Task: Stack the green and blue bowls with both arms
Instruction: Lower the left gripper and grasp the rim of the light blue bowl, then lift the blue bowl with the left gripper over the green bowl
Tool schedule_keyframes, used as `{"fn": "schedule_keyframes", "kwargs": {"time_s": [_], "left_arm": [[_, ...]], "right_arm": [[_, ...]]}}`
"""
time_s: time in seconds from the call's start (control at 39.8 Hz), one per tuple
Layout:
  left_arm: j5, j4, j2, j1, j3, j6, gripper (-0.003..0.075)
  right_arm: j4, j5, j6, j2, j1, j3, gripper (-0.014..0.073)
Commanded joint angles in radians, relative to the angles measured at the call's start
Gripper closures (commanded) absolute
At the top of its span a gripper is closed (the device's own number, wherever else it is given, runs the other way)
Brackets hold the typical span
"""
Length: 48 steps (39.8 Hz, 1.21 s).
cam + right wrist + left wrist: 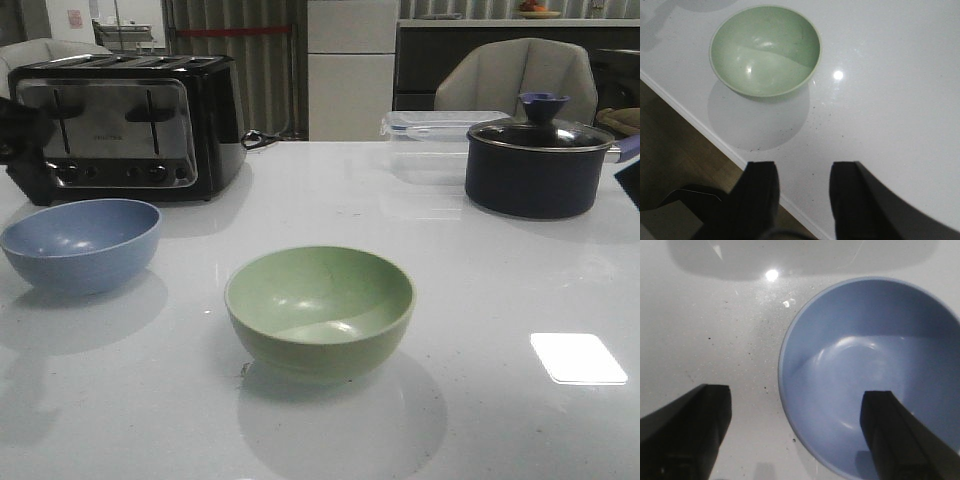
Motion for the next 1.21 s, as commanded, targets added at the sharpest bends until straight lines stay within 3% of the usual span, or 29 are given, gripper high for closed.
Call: {"fn": "schedule_keyframes", "kwargs": {"time_s": [0.0, 0.3, 0.58, 0.75, 0.98, 1.18], "left_arm": [[-0.053, 0.002, 0.031, -0.005, -0.067, 0.001, 0.0136], [-0.055, 0.002, 0.153, -0.005, -0.143, 0.001, 0.0169], [-0.042, 0.002, 0.153, 0.005, -0.143, 0.001, 0.0473], [-0.003, 0.002, 0.150, 0.031, -0.143, 0.001, 0.0627], [0.038, -0.002, 0.065, 0.044, -0.143, 0.003, 0.0627], [0.108, -0.029, -0.051, -0.018, -0.197, 0.003, 0.0627]], "right_arm": [[0.003, -0.057, -0.010, -0.008, 0.001, -0.027, 0.0211], [0.003, -0.057, -0.010, -0.008, 0.001, -0.027, 0.0211], [0.003, -0.057, -0.010, -0.008, 0.001, -0.027, 0.0211], [0.003, -0.057, -0.010, -0.008, 0.001, -0.027, 0.0211], [0.003, -0.057, -0.010, -0.008, 0.001, -0.027, 0.0211], [0.003, -0.057, -0.010, -0.008, 0.001, -0.027, 0.0211]]}}
